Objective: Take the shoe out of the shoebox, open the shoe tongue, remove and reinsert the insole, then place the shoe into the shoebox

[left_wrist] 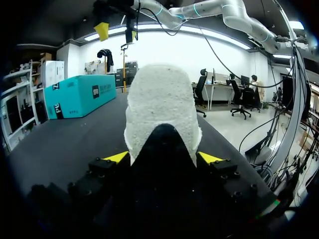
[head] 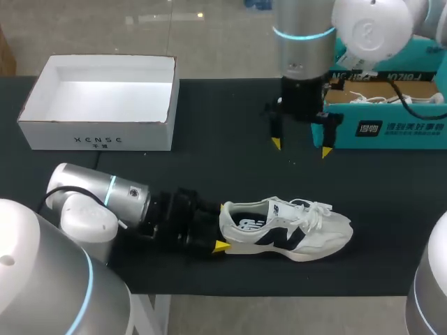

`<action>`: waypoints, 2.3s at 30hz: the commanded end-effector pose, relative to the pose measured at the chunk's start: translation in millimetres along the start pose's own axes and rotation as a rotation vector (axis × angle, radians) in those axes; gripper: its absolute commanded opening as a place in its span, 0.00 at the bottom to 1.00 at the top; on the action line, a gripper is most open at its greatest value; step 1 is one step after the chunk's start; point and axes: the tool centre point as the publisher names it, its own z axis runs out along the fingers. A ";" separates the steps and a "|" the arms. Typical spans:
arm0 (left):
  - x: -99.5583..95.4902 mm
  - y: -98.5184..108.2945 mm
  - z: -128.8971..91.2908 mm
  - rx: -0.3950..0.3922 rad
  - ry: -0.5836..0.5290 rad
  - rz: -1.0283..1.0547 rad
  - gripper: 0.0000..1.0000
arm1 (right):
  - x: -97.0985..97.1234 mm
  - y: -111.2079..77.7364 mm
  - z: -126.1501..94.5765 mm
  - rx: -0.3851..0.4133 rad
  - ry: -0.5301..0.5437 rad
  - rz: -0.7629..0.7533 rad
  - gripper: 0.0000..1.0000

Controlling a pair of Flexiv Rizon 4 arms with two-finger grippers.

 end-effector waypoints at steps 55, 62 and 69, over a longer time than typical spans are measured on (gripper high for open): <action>2.4 3.6 5.9 -0.003 -0.001 0.000 0.00 | 29.8 -107.0 85.7 -0.026 -0.232 -0.001 1.00; 2.4 3.6 5.9 -0.003 -0.001 0.000 0.00 | 21.1 -97.9 104.1 -0.022 -0.241 0.003 1.00; 2.4 3.6 5.9 -0.003 -0.001 0.000 0.00 | 13.9 -90.5 117.6 -0.025 -0.231 0.016 1.00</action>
